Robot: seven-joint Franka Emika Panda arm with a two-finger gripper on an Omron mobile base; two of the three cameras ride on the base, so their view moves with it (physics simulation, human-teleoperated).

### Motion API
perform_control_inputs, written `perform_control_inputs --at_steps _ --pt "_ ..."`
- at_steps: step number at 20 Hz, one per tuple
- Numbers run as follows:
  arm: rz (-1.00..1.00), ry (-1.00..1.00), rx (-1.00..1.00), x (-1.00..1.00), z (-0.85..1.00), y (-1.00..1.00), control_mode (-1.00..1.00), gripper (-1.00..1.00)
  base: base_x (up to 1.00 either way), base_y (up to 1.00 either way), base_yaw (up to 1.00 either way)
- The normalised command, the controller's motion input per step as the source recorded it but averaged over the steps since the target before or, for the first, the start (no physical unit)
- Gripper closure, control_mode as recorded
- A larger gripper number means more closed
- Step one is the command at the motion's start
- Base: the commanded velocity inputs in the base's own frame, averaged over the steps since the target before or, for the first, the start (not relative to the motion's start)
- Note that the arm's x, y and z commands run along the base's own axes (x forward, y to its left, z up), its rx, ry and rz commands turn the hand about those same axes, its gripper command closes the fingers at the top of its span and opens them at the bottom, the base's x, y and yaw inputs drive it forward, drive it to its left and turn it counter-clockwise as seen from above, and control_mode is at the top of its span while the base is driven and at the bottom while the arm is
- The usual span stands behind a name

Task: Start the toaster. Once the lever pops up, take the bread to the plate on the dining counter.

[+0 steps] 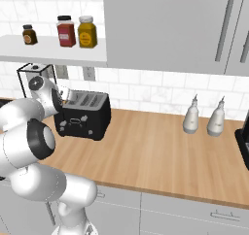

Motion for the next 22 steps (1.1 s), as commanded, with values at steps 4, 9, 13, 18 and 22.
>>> perform_control_inputs --at_steps 4,9,13,18,22 --pt "0.0 0.0 0.0 0.0 0.0 0.0 -1.0 -1.0 0.0 0.0 0.0" --pt "0.0 0.0 0.0 0.0 0.0 0.0 -1.0 -1.0 0.0 0.0 0.0" --pt "0.0 0.0 0.0 0.0 0.0 0.0 -1.0 -1.0 0.0 0.0 0.0" --pt "0.0 0.0 0.0 0.0 0.0 0.0 -1.0 -1.0 0.0 0.0 0.0" --pt "0.0 0.0 0.0 0.0 0.0 0.0 -1.0 -1.0 0.0 0.0 0.0"
